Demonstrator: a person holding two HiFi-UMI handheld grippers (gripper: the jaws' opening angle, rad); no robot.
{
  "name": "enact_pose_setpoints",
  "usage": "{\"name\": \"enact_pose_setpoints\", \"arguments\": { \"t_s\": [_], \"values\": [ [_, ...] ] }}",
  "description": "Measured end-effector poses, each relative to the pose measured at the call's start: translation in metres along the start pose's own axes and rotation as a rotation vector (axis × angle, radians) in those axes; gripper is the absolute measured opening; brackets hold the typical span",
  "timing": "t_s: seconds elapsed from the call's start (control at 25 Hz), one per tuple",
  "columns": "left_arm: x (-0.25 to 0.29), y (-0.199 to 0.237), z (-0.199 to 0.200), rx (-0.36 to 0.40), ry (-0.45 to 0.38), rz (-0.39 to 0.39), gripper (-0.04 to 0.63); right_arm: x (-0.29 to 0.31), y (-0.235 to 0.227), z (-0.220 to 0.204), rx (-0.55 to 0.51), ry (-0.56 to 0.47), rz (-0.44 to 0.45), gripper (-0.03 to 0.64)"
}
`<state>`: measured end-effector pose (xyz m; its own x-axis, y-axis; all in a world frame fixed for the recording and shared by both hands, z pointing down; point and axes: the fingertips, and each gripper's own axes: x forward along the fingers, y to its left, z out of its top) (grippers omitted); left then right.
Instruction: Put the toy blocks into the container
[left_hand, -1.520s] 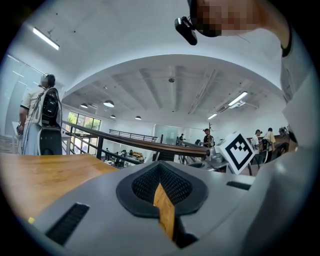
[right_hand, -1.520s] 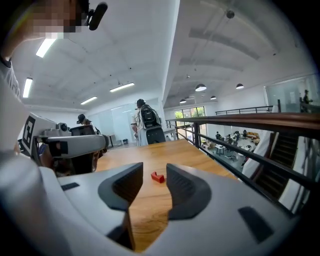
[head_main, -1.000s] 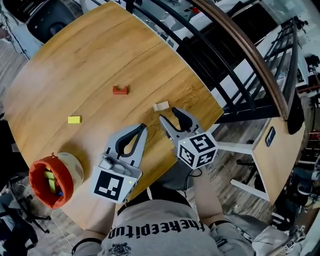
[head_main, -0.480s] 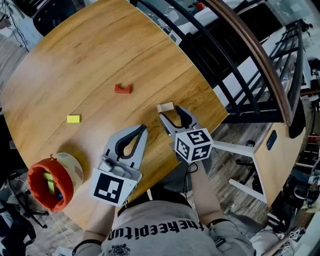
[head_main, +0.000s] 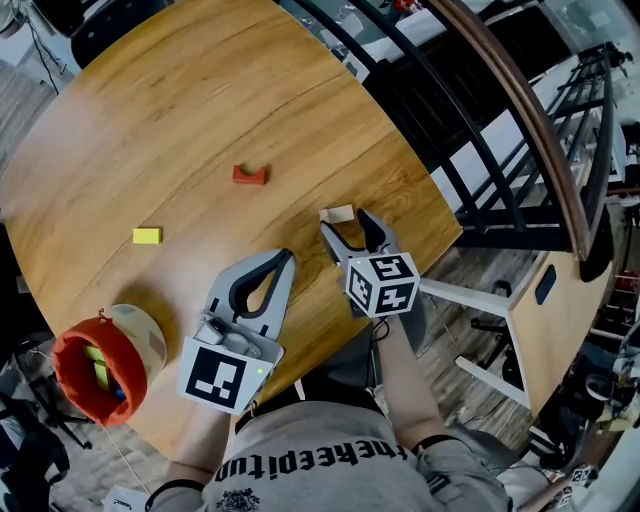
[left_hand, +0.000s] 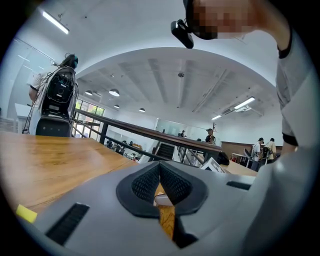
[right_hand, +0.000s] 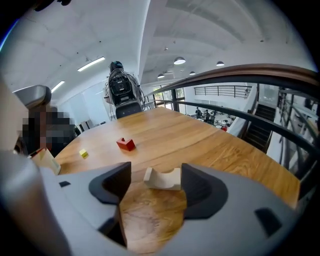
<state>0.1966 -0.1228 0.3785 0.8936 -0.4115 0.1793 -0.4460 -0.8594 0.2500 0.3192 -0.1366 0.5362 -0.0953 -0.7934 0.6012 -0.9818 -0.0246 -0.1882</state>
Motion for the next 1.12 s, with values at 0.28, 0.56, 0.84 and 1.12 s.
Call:
{"name": "enact_pose_setpoints", "arguments": {
  "t_s": [0.28,0.56,0.84,1.12],
  "values": [
    [-0.001,0.006,-0.004,-0.013,0.006,0.011,0.014,0.011,-0.006,-0.013,0.024,0.033,-0.025,0.307],
    [0.000,0.013,-0.009,-0.022,0.016,0.022,0.014,0.022,-0.006,-0.021,0.011,0.059,-0.037,0.308],
    [-0.002,0.019,-0.011,-0.029,0.016,0.033,0.014,0.028,-0.012,-0.030,0.045,0.077,-0.066,0.308],
    [-0.002,0.019,-0.011,-0.027,0.018,0.033,0.014,0.027,-0.007,-0.029,0.027,0.081,-0.043,0.296]
  ]
}}
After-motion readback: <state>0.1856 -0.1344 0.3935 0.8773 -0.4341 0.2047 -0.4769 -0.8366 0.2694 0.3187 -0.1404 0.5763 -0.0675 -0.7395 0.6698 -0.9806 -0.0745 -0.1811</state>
